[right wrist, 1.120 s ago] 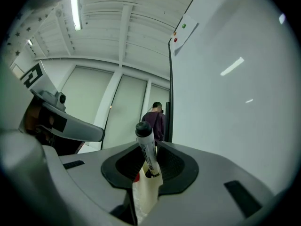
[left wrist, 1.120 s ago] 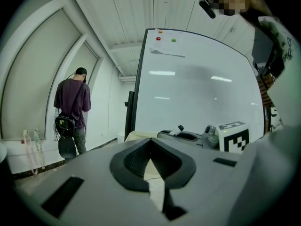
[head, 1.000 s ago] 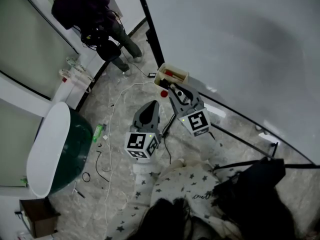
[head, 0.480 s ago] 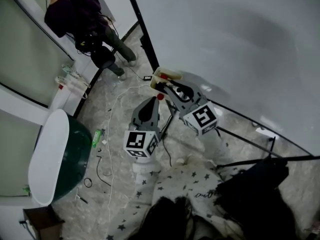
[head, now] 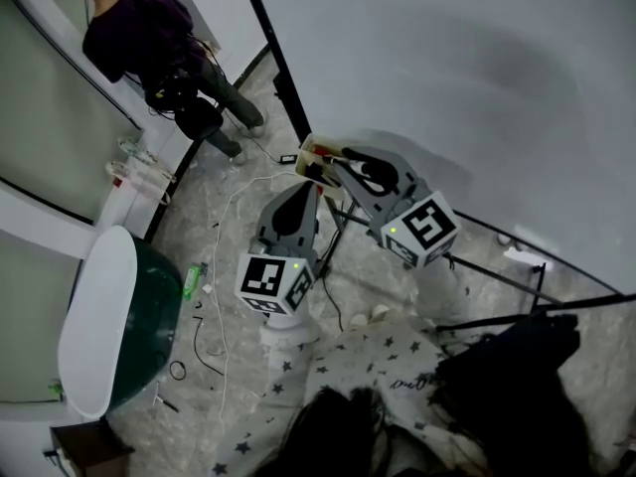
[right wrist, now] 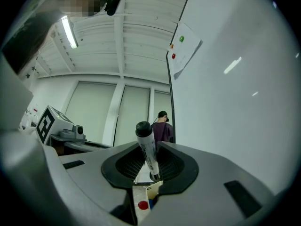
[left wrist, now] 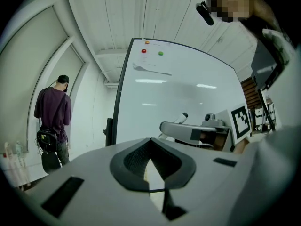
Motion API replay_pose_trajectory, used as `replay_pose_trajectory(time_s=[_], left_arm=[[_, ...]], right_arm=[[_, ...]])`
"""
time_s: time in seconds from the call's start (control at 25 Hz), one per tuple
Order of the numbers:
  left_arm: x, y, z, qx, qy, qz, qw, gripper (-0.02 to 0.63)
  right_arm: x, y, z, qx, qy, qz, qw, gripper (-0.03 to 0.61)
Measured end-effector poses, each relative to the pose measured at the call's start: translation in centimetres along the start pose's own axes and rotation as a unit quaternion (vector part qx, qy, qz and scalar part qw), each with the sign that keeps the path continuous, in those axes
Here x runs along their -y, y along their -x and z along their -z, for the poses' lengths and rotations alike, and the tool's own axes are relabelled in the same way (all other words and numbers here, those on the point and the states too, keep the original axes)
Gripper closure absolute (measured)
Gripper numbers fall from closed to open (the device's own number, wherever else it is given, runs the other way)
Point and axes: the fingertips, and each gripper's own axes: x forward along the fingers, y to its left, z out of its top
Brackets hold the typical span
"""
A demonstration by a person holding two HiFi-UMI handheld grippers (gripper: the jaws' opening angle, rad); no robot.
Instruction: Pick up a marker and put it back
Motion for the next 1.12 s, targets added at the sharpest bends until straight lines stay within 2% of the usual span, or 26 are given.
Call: replay_pose_trajectory(time_s=[0.4, 1.12], left_arm=[[1.5, 0.1, -0.5, 0.002, -0.005, 0.019, 0.9998, 0.614], [0.4, 0.4, -0.4, 0.010, -0.004, 0.011, 0.9999, 0.614]], right_arm=[[-0.8, 1.4, -0.6, -0.003, -0.003, 0.003, 1.000, 0.494], [-1.3, 0.6, -0.4, 0.000, -0.003, -0.005, 1.000, 0.494]])
